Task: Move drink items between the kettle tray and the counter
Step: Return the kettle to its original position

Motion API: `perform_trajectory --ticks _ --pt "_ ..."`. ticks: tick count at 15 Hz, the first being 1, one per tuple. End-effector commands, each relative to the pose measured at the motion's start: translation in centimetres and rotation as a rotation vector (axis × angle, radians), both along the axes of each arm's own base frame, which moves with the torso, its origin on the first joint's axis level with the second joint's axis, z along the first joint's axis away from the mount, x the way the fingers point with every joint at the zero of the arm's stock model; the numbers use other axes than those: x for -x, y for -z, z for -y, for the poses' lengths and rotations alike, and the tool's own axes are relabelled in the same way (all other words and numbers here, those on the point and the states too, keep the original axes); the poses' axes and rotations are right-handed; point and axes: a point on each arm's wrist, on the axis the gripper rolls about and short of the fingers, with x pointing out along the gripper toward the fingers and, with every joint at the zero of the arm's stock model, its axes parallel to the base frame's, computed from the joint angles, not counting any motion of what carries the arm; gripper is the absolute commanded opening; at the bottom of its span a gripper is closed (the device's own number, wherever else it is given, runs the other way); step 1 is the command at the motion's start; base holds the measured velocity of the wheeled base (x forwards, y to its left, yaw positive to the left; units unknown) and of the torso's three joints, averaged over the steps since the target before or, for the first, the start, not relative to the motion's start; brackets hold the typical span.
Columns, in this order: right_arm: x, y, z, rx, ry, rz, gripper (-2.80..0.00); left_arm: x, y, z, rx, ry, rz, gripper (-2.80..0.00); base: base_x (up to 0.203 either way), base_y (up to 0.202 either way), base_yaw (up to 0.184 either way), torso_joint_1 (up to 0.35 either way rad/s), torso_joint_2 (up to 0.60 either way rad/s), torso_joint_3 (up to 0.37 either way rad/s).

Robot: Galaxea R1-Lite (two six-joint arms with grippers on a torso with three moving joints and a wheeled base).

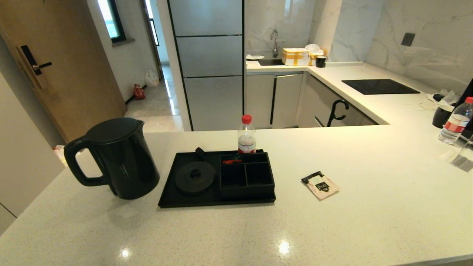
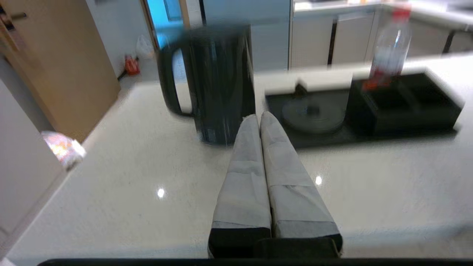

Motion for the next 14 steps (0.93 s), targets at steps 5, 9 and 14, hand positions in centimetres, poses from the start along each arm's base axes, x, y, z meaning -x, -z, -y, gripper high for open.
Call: perform_trajectory --ticks 5,9,14 --pt "0.0 0.0 0.0 -0.001 0.000 -0.002 -2.80 -3.5 -8.9 -0.2 0.013 -0.110 -0.153 -2.80 0.000 0.000 0.000 0.000 0.00 0.000" --pt "0.0 0.0 0.0 -0.001 0.000 -0.002 -2.80 -7.9 -7.3 -0.8 0.011 -0.203 -0.504 -2.80 0.000 0.000 0.000 0.000 0.00 0.000" --pt "0.0 0.0 0.0 -0.001 0.000 -0.002 -2.80 -11.2 -3.0 -1.3 -0.012 -0.282 -0.730 -2.80 0.000 0.000 0.000 0.000 0.00 0.000"
